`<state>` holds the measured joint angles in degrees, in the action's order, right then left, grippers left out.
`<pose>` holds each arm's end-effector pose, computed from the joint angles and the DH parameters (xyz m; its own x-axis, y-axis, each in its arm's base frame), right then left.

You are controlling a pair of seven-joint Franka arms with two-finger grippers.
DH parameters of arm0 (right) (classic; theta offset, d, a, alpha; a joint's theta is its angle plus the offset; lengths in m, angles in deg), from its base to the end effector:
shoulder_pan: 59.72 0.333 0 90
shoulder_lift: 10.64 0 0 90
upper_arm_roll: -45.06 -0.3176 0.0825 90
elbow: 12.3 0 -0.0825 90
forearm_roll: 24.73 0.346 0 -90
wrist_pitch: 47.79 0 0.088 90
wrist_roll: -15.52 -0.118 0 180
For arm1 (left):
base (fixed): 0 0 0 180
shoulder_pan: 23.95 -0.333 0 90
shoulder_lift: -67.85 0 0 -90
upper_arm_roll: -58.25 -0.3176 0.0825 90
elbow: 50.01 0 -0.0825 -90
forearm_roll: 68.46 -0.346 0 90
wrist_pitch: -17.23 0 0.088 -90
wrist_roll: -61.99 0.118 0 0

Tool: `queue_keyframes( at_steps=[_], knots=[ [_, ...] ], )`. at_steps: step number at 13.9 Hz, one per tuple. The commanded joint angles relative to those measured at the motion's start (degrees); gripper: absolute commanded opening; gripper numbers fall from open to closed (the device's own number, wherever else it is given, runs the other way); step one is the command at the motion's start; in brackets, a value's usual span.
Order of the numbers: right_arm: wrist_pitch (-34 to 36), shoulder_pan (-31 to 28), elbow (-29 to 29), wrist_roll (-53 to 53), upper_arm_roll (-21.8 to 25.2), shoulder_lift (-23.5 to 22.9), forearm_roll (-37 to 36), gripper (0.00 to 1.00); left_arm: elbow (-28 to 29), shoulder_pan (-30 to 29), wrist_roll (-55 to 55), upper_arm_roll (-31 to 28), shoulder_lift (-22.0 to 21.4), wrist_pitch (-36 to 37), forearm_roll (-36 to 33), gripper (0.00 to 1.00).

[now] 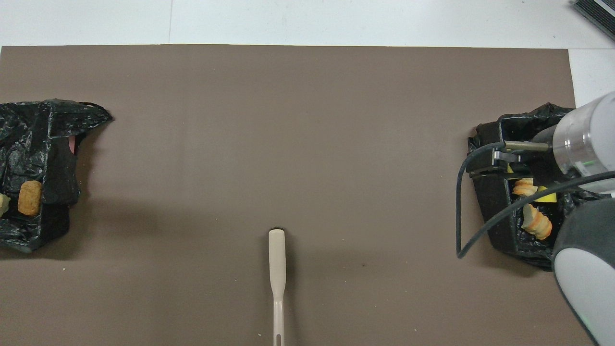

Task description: Sweep and dump trash in bin

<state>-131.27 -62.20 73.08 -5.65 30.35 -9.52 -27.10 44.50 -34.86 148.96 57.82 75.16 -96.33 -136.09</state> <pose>0.4883 0.1020 0.6495 0.9872 -0.1597 0.0035 -0.1597 -0.9860 0.0481 0.5724 0.1833 0.5941 -0.0590 -0.4185 -0.9063 -0.9874 0.1580 -0.0087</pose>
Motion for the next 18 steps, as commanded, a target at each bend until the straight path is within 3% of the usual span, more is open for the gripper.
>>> queue_keyframes(
  at_steps=[1, 5, 7, 11, 18],
  knots=[
    [0.87, -0.51, -1.53, 0.07, -0.67, -0.69, -0.52, 1.00, 4.10, 2.45, -5.83, -0.45, -3.43, 2.11, -5.30, 0.00],
    [1.30, -0.68, -1.62, 0.25, 0.82, -0.86, -0.44, 1.00, 4.63, 2.73, -7.34, -0.27, -3.79, 2.38, -8.75, 0.00],
    [1.31, 2.81, -1.53, 0.25, 5.28, -0.86, -0.35, 1.00, 4.63, 2.73, -8.66, -0.18, -3.97, 3.61, -7.53, 0.00],
    [1.39, 2.66, -1.53, 0.42, 6.98, -0.34, 0.88, 1.00, 4.46, 5.80, -9.36, -0.01, -3.97, 10.97, 4.84, 0.00],
    [1.92, 0.54, -0.65, 0.33, 7.07, -0.25, 3.17, 1.00, 4.54, 12.91, -28.74, -0.01, -4.75, 24.78, 29.27, 0.00]
  ],
)
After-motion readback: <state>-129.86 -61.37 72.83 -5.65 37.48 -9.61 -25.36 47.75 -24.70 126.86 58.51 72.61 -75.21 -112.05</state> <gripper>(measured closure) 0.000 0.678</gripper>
